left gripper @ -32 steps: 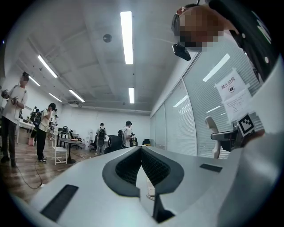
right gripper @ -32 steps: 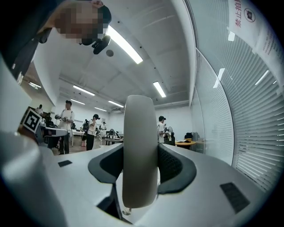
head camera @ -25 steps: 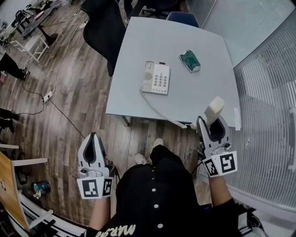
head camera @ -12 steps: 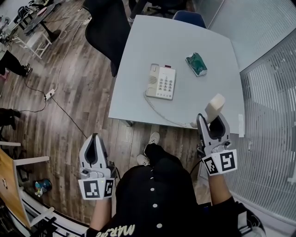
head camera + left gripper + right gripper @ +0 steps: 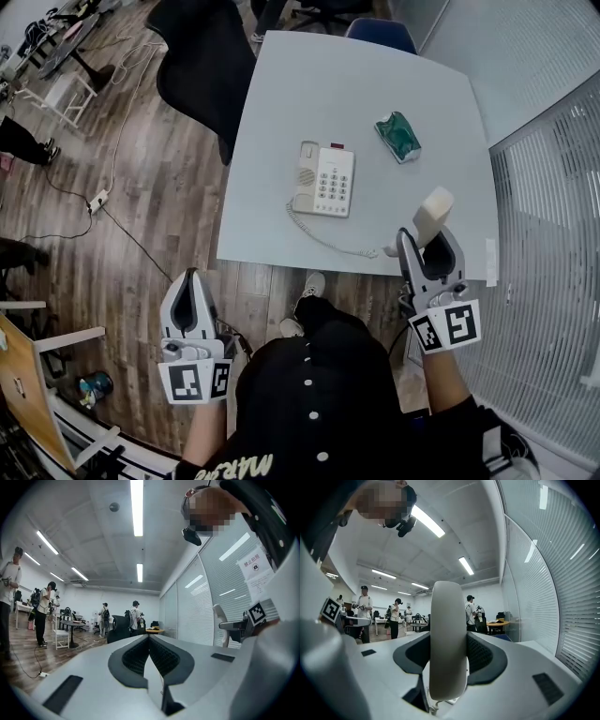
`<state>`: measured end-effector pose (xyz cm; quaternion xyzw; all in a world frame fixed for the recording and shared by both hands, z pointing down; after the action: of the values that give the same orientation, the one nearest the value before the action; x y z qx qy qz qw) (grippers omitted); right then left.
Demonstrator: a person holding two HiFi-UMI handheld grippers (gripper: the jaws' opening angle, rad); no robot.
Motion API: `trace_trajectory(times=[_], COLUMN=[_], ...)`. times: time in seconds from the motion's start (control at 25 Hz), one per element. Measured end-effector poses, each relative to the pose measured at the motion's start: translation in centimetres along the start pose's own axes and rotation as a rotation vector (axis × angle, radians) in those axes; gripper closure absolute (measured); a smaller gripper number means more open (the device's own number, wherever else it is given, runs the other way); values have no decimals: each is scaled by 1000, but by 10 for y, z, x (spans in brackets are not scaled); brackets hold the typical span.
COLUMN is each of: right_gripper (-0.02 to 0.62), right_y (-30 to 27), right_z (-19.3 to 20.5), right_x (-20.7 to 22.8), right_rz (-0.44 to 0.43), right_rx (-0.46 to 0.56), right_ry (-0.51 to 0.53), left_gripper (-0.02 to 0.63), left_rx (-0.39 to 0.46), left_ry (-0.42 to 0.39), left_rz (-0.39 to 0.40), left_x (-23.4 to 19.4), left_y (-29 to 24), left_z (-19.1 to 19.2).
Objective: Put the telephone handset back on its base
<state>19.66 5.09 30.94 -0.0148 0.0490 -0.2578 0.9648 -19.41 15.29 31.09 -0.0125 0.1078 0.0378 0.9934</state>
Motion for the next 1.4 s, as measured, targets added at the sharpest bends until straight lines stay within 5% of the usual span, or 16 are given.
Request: trace_trajectory(times=[0.84, 1.4], right_gripper=[368, 368], right_y=[-106, -134], right_z=[16, 41], right_x=[58, 14], right_rz=[-30, 97], right_rx=[-21, -161], right_ry=[-87, -155], left_gripper=[591, 591], left_rx=[-34, -135], left_ry=[-14, -5], left_rz=[-12, 165], left_x=[9, -41], left_y=[-110, -166], left_z=[-5, -1])
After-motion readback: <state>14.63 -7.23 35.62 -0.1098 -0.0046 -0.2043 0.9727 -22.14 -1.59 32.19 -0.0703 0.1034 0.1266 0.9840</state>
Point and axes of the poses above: the fingertips, and each gripper's own axes: y backward along the fingers, x to its right, z out of its underside, the point moved 10 cm from there along y, backward along the fingers, and after that the axes turned 8 degrees about y, right-handed, at the moved point
